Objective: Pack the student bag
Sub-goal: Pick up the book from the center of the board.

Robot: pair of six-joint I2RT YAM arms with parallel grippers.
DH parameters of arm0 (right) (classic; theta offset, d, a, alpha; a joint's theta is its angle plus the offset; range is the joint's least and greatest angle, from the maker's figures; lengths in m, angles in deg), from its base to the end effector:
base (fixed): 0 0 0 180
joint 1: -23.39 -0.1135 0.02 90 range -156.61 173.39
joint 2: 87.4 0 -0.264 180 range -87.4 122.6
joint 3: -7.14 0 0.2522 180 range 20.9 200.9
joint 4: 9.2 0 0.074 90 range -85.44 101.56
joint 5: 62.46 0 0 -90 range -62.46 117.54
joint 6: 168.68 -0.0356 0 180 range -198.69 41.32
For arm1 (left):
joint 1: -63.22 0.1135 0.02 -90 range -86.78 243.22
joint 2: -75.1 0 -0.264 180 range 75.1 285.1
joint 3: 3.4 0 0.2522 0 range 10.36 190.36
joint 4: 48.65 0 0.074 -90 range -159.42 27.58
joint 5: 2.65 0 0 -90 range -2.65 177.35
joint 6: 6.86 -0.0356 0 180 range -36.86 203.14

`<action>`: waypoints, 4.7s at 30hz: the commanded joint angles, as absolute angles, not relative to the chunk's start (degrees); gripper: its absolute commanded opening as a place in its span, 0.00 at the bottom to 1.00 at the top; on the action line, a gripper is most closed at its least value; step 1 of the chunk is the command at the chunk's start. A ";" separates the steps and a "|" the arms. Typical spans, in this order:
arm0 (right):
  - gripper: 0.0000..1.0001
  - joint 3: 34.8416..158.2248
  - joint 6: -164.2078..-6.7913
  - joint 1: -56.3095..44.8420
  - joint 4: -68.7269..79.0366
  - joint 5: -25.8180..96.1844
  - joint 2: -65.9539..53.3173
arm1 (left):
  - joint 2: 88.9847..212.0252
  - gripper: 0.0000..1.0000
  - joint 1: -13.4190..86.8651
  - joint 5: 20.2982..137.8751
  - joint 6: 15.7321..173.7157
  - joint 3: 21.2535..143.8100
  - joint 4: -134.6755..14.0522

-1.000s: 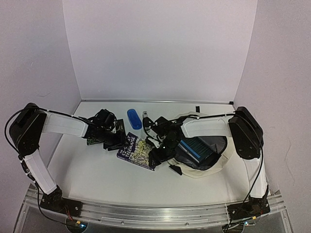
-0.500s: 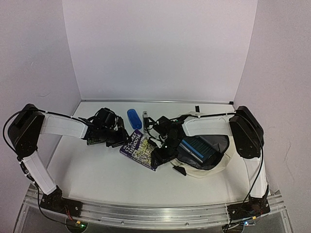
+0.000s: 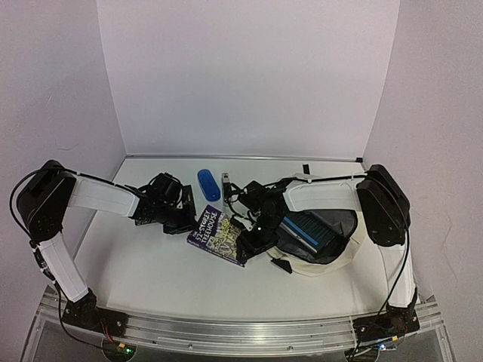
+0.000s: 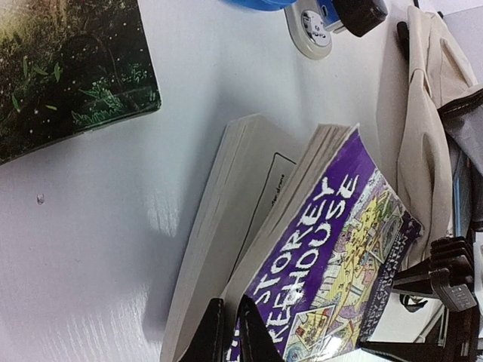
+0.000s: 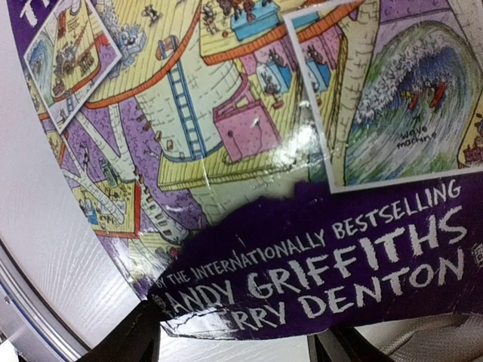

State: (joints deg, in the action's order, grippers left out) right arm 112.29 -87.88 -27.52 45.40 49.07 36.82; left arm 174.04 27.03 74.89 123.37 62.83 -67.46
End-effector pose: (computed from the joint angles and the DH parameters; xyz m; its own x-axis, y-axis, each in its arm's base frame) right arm 0.2654 0.3474 0.1466 -0.7232 -0.6543 -0.2212 -0.6802 0.6190 0.3926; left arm 0.2706 -0.2075 0.1529 -0.9247 -0.1049 -0.3660 0.1149 0.8397 -0.5308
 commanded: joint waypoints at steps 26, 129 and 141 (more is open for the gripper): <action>0.98 115.10 -68.30 -32.21 35.46 34.97 19.26 | 145.18 0.00 26.13 79.65 148.51 60.23 -74.41; 0.00 104.53 -37.01 -45.71 6.90 -8.60 17.79 | 143.08 0.58 23.59 76.72 176.28 50.13 -54.92; 0.06 104.07 -36.95 -46.34 6.47 -8.71 17.43 | 143.22 0.14 23.14 76.60 175.43 47.77 -48.82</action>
State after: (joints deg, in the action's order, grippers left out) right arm 101.02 -35.97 -45.83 11.60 -7.09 20.15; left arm 143.09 23.78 77.52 176.39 48.82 -54.01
